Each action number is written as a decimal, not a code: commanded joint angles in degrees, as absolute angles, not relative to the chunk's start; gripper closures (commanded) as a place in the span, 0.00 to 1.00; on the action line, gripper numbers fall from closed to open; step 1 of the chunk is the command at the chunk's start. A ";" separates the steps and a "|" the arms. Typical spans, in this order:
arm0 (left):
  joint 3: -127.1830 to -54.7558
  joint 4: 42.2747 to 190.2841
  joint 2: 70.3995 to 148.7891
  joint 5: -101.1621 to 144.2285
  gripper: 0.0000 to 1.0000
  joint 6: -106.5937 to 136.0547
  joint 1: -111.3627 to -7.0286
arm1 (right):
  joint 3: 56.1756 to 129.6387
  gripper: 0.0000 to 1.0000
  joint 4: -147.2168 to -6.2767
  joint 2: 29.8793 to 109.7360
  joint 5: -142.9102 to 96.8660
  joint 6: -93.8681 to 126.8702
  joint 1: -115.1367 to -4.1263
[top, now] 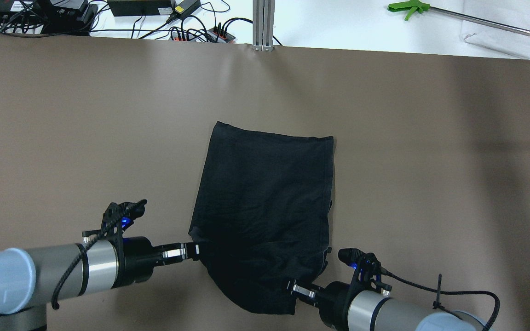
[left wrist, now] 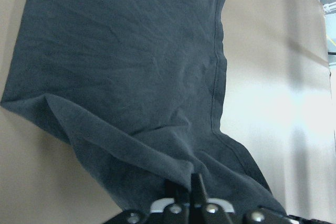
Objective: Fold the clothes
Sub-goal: 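Lift the near edge with both grippers and fold it toward the far edge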
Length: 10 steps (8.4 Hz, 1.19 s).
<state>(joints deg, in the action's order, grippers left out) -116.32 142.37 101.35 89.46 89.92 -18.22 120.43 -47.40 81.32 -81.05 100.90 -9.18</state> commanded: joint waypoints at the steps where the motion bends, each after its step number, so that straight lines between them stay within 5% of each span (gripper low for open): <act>1: -108.86 142.03 108.67 100.24 1.00 89.12 -29.31 | 119.80 1.00 -51.05 79.28 -85.15 98.00 -18.24; 5: -94.25 142.21 117.67 110.98 1.00 88.68 -41.98 | 109.97 1.00 -51.15 72.52 -86.13 98.00 -26.79; 10: -87.55 142.47 120.22 111.45 1.00 86.57 -43.86 | 100.31 1.00 -50.71 66.46 -85.52 96.06 -30.75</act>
<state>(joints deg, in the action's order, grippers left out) -89.88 142.40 118.97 111.84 86.88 -43.89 104.36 -50.74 69.47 -85.78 96.21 -29.58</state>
